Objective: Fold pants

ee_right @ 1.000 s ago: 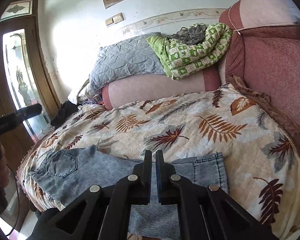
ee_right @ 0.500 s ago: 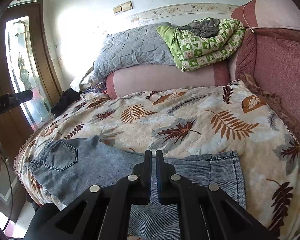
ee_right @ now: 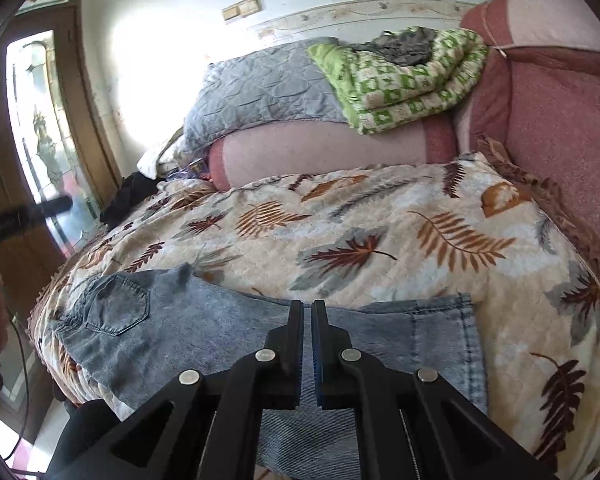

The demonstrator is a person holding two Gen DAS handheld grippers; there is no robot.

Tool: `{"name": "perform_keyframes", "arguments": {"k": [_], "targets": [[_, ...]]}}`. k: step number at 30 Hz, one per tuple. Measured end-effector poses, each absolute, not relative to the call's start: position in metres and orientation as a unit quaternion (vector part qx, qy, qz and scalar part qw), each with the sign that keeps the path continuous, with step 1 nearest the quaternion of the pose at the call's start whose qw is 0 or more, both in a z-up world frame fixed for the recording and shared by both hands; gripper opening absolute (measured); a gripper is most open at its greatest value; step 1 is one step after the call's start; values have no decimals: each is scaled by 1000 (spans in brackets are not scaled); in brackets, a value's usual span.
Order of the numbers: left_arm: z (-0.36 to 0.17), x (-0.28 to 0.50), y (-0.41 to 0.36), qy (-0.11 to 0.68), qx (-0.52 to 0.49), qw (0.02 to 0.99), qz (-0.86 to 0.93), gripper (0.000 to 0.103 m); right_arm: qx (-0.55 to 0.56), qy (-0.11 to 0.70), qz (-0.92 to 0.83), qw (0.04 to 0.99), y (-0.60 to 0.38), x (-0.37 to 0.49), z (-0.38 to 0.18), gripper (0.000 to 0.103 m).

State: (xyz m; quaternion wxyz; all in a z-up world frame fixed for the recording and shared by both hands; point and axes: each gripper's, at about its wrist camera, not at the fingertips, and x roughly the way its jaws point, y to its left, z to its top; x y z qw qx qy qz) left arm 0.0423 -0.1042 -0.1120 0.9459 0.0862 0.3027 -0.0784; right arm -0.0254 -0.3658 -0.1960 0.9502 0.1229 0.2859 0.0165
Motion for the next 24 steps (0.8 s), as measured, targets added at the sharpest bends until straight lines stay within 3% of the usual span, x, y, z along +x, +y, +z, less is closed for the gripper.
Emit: {"name": "perform_keyframes", "arguments": {"k": [10,24], "targets": [[-220,68,-187,456,169,864,-130,85,221,340,-85,910,-471,-57,-236,5],[-269,138,-236,475,224,847,-86,85,213,459,-6,862,-463,56,-291,5]]}}
